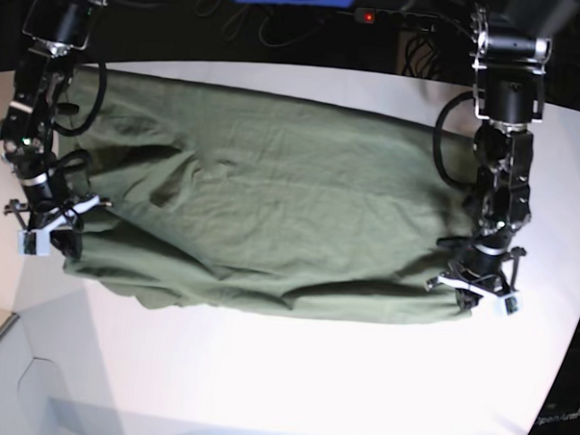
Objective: Layout the t-shirt on the table in an organized manner, then fold the t-shirt properly
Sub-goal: 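Hold the hem corners with both grippers and drag them toward the collar, then lift the hem edge with both grippers and fold it over the collar edge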
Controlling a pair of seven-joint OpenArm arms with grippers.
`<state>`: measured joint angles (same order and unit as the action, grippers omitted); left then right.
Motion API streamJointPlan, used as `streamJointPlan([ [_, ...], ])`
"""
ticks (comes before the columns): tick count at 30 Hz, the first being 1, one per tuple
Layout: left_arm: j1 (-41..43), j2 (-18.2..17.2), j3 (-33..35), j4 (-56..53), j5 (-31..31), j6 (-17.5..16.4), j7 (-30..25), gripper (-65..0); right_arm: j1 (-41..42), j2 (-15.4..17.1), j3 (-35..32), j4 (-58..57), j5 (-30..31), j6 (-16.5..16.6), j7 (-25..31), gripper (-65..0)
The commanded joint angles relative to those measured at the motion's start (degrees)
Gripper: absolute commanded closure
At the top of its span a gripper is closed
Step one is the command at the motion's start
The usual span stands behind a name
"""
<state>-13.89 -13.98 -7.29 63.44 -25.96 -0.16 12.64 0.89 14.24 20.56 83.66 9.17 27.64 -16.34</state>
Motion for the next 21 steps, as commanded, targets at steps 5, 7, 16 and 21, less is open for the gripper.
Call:
streamJointPlan([
  [5, 2.7, -0.7, -3.6, 7.0, -0.1, -0.1, 0.8, -0.3, -2.9, 0.7, 0.4, 6.2, 0.9, 0.4, 2.0, -0.1],
  [7, 4.2, -0.7, -4.4, 8.5, -0.1, -0.1, 1.4, -0.3, -4.2, 0.7, 0.5, 7.6, 0.9, 0.4, 2.0, -0.1],
  [16, 10.5, -0.7, -8.7, 15.6, -0.1, -0.1, 1.4, -0.3, -7.3, -2.2, 6.2, 9.7, 0.9, 6.3, 2.0, -0.1],
  [21, 13.6, -0.7, -9.5, 18.8, -0.1, -0.1, 1.4, -0.3, -9.0, -3.0, 8.8, 9.7, 0.9, 6.7, 2.0, -0.1],
])
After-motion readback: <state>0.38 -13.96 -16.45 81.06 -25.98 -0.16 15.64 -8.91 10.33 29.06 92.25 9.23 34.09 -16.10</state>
